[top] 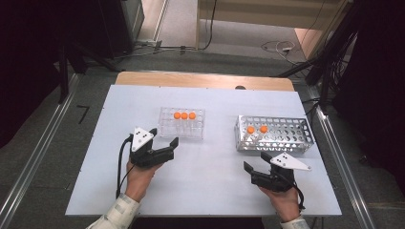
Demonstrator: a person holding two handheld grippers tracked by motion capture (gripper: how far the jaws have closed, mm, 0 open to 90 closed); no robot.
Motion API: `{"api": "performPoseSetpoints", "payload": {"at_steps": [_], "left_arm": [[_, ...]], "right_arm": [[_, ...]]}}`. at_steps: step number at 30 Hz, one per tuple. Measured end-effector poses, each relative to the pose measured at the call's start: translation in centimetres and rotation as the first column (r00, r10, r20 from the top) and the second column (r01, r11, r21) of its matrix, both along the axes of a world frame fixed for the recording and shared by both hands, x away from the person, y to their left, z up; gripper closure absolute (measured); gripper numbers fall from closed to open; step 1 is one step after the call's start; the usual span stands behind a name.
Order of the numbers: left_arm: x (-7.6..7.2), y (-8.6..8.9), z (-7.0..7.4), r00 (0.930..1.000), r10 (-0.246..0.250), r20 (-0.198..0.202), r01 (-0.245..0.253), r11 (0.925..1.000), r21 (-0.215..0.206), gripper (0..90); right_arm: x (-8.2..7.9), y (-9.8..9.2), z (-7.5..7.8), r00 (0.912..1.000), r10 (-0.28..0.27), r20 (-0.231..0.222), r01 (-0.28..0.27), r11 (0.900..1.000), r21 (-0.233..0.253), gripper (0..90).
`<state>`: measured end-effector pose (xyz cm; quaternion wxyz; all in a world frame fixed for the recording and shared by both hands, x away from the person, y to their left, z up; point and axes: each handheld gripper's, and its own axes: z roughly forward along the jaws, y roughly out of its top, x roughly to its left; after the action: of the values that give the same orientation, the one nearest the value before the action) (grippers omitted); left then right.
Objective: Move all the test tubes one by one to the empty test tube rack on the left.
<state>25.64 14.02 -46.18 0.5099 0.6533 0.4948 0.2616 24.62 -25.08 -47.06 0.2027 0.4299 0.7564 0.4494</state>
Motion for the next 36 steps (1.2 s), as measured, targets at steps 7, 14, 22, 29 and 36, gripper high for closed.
{"api": "performPoseSetpoints", "payload": {"at_steps": [7, 14, 22, 29, 36], "left_arm": [[-0.9, 0.3, -0.6, 1.0000, -0.006, -0.004, 0.006, 1.0000, 0.004, 13.0], [-1.5, 0.2, -1.2, 0.9987, -0.037, -0.033, 0.037, 0.9993, -0.008, 8.0], [-1.6, 0.1, -1.2, 0.9973, -0.057, -0.045, 0.057, 0.9983, -0.016, 7.9], [-2.0, -0.2, -1.1, 0.9970, -0.074, -0.021, 0.074, 0.9972, -0.004, 7.8], [-2.1, -0.3, -1.0, 0.9962, -0.086, -0.011, 0.086, 0.9963, 0.004, 7.9]], "right_arm": [[0.1, -0.5, 0.2, 0.9997, -0.020, 0.011, 0.020, 1.000, 0.004, 22.3], [0.4, -1.2, 0.3, 0.9986, -0.047, 0.022, 0.048, 0.999, -0.004, 22.7], [0.6, -2.0, 0.4, 0.9965, -0.078, 0.030, 0.078, 0.997, 0.002, 23.5], [1.2, -2.4, 0.6, 0.9942, -0.103, 0.033, 0.102, 0.995, 0.012, 25.0], [1.9, -2.5, 0.7, 0.9922, -0.115, 0.049, 0.115, 0.993, 0.012, 28.0]]}}
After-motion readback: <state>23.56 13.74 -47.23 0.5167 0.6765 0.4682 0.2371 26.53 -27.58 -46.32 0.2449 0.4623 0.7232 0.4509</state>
